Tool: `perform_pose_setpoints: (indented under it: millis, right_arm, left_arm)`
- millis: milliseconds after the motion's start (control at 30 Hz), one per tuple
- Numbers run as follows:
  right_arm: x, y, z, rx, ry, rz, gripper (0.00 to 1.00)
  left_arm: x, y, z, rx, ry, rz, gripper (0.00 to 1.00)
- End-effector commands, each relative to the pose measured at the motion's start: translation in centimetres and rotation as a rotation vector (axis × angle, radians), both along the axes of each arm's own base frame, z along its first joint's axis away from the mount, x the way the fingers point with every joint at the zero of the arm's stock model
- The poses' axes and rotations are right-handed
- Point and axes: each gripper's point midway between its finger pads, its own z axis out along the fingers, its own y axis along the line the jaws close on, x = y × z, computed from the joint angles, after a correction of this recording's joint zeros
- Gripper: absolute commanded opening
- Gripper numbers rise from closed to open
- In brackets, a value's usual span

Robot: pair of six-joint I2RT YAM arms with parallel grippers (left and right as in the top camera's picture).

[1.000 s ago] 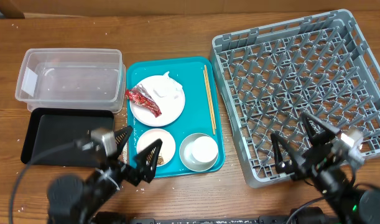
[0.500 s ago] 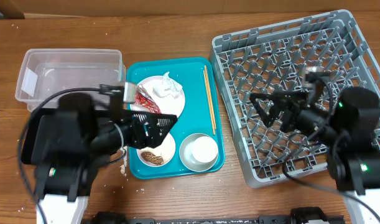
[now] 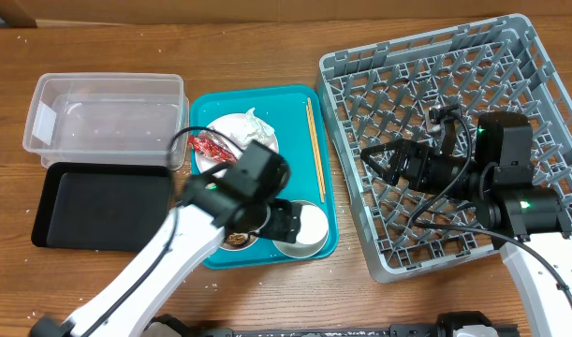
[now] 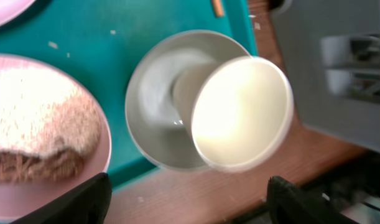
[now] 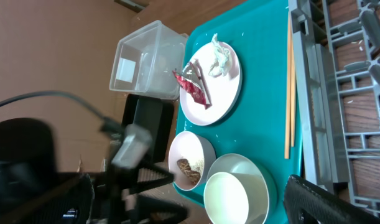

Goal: Sort waste into correct bins and load items into the dishwasher

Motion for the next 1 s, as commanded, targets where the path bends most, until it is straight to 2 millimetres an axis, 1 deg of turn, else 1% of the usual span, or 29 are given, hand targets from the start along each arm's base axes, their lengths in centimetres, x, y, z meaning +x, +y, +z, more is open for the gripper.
perform_pose_setpoints:
  millis: [0, 33, 100, 133, 167, 233, 300, 333, 400, 467, 567, 633, 667, 733, 800, 867, 933, 967]
  right_arm:
    - [0.1, 0.1, 1.4, 0.015, -0.030, 0.010, 1.00]
    - [0.0, 0.1, 1.4, 0.015, -0.029, 0.010, 1.00]
    - [0.0, 0.1, 1.3, 0.015, -0.026, 0.010, 1.00]
    - [0.0, 0.2, 1.3, 0.015, -0.022, 0.010, 1.00]
    - [-0.1, 0.1, 1.2, 0.014, -0.015, 0.010, 1.00]
    - [-0.2, 0.1, 1.1, 0.014, -0.008, 0.010, 0.96]
    - [-0.3, 0.1, 1.0, 0.014, -0.003, 0.010, 0.93]
    - [-0.3, 0.1, 1.0, 0.014, -0.001, 0.010, 0.91]
    - [-0.4, 0.1, 0.9, 0.013, 0.007, 0.010, 0.89]
    - [-0.6, 0.1, 0.8, 0.012, 0.016, 0.010, 0.88]
    - [-0.8, 0.1, 0.6, 0.010, 0.027, 0.012, 0.87]
    - [-0.9, 0.1, 0.5, 0.010, 0.035, 0.012, 0.86]
    - [-0.9, 0.1, 0.5, 0.010, 0.036, 0.012, 0.86]
    - [-1.0, 0.5, 0.7, 0.017, 0.027, 0.027, 0.85]
    - [-1.2, 1.4, 1.3, 0.037, 0.000, 0.068, 0.84]
    - [-1.6, 3.0, 2.6, 0.074, -0.061, 0.145, 0.84]
    - [-1.9, 4.9, 4.2, 0.109, -0.147, 0.229, 0.85]
    - [-2.1, 5.8, 5.0, 0.120, -0.195, 0.266, 0.86]
  left_arm:
    - [1.7, -0.4, -2.3, 0.094, -0.026, 0.010, 0.78]
    - [1.9, -0.8, -3.0, 0.098, -0.021, 0.004, 0.75]
    - [2.3, -1.3, -4.3, 0.108, -0.005, 0.006, 0.61]
    - [2.4, -1.5, -4.7, 0.107, 0.007, 0.010, 0.51]
    - [2.6, -1.6, -5.2, 0.103, 0.017, 0.032, 0.38]
    - [3.0, -1.8, -5.1, 0.095, 0.006, 0.035, 0.24]
    - [3.1, -1.9, -4.8, 0.090, 0.002, 0.035, 0.07]
    - [3.1, -2.0, -4.4, 0.085, 0.006, 0.034, 0.04]
    - [3.2, -2.1, -3.4, 0.078, 0.013, 0.038, 0.04]
    - [3.5, -2.0, -1.8, 0.062, 0.019, 0.048, 0.04]
    - [4.0, -1.6, 1.3, 0.010, 0.029, 0.080, 0.04]
    - [4.6, -1.4, 3.7, -0.077, 0.033, 0.086, 0.04]
    - [4.8, -1.5, 5.1, -0.152, 0.036, 0.069, 0.04]
    - [5.2, -1.8, 8.4, -0.355, 0.043, 0.019, 0.04]
    - [5.6, -1.4, 11.6, -0.573, 0.049, -0.022, 0.04]
    - [5.8, -0.3, 14.1, -0.754, 0.052, -0.038, 0.04]
    - [6.1, 1.0, 15.9, -0.887, 0.061, -0.026, 0.04]
    - [6.1, 1.5, 16.4, -0.924, 0.063, -0.021, 0.04]
